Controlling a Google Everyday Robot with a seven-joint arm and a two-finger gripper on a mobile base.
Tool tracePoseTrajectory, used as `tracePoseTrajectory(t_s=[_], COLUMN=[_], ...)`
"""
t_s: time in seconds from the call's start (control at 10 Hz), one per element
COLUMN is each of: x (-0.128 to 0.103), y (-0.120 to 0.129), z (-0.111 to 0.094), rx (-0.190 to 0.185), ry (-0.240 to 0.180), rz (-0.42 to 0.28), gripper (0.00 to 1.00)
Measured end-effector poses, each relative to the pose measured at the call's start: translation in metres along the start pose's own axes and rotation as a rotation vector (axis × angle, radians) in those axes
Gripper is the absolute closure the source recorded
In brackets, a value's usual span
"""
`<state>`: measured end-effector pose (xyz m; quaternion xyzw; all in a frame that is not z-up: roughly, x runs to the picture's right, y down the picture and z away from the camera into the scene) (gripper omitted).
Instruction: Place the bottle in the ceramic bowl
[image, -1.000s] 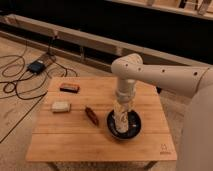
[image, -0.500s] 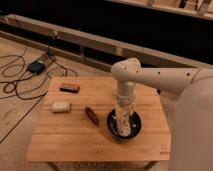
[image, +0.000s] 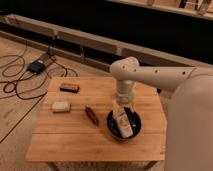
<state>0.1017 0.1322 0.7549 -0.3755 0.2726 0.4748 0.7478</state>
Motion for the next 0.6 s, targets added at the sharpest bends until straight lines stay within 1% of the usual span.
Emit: tracePoseTrajectory(t_s=[0.6], x=[-0.0032], y=[-0.0006], z=[-0.0018], rx=[0.004], ry=[-0.003], rz=[0.000], gripper=[0.20])
